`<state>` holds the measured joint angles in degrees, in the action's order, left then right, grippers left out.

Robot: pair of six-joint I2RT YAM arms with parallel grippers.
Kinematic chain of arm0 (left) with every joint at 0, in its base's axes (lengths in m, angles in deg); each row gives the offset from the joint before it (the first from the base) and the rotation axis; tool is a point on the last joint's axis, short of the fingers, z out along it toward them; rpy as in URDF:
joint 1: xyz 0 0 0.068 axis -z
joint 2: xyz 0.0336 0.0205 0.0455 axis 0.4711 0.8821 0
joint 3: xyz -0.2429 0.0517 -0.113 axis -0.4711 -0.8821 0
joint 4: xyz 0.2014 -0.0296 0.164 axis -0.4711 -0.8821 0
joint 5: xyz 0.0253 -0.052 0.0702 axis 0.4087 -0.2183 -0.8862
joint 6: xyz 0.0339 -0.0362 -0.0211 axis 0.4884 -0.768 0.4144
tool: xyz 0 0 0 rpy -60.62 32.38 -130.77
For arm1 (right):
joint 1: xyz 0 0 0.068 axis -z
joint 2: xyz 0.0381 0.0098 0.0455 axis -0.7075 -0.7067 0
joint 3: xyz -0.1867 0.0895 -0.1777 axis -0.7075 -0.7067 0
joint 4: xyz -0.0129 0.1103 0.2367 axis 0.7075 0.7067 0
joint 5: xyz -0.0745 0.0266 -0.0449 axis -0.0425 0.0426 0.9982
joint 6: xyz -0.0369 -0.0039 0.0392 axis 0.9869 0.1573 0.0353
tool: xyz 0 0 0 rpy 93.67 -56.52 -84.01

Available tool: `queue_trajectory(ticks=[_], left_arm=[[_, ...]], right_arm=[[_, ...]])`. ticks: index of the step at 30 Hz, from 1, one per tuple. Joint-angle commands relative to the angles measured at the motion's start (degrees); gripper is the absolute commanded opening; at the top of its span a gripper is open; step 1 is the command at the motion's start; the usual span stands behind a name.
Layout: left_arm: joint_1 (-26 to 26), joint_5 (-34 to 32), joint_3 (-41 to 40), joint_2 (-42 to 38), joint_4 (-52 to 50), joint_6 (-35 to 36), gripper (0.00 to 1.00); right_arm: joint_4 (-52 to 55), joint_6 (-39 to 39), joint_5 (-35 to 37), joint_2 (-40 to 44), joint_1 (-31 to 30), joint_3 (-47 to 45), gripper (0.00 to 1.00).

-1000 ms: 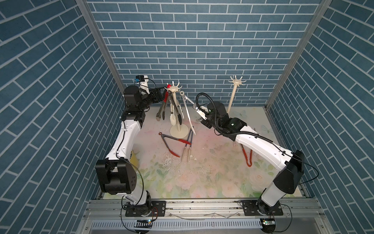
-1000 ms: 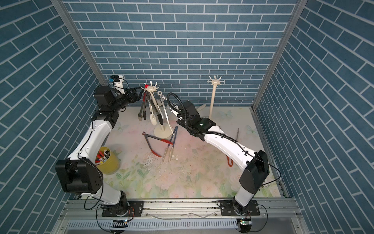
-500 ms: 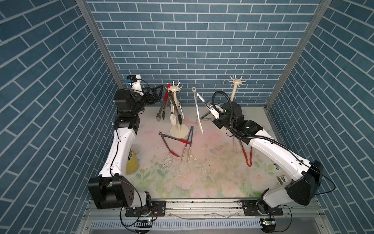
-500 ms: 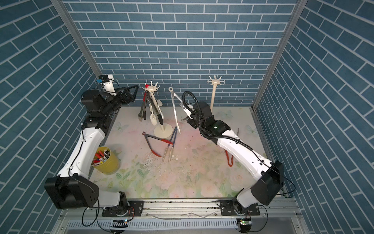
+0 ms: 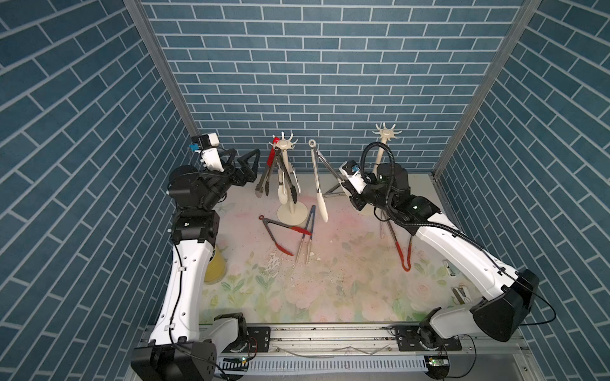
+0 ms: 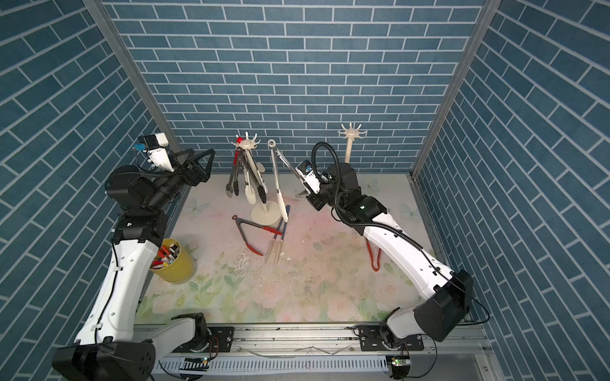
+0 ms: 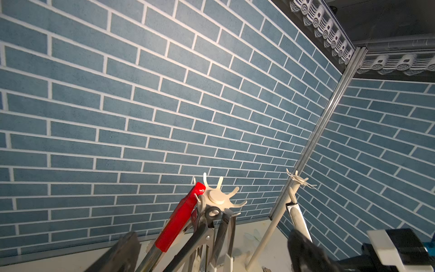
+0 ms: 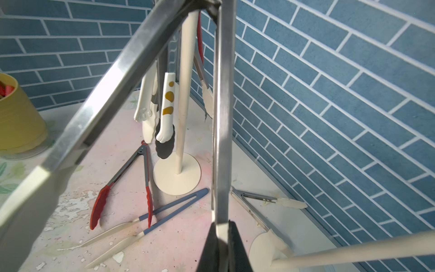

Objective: Hang food tongs on kitchen utensil racks
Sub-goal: Hang the food tongs on the rack.

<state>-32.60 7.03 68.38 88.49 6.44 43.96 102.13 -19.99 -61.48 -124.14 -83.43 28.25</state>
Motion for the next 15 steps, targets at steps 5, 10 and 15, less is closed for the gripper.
queue_trajectory(ticks=[5, 10, 15], left_arm=[[-0.3, 2.2, -5.8, -5.6, -0.9, 1.5, 0.99], [-0.3, 3.1, -9.3, -8.4, -1.0, 1.2, 0.99], [-0.3, 3.6, -11.7, -10.4, -1.9, 1.7, 0.99]], right_arm=[[-3.0, -4.6, -10.3, -1.3, 0.9, 2.6, 0.00], [-2.0, -5.5, -12.6, -3.9, 1.2, 4.7, 0.00], [-1.8, -6.2, -14.2, -6.3, 1.3, 6.5, 0.00]])
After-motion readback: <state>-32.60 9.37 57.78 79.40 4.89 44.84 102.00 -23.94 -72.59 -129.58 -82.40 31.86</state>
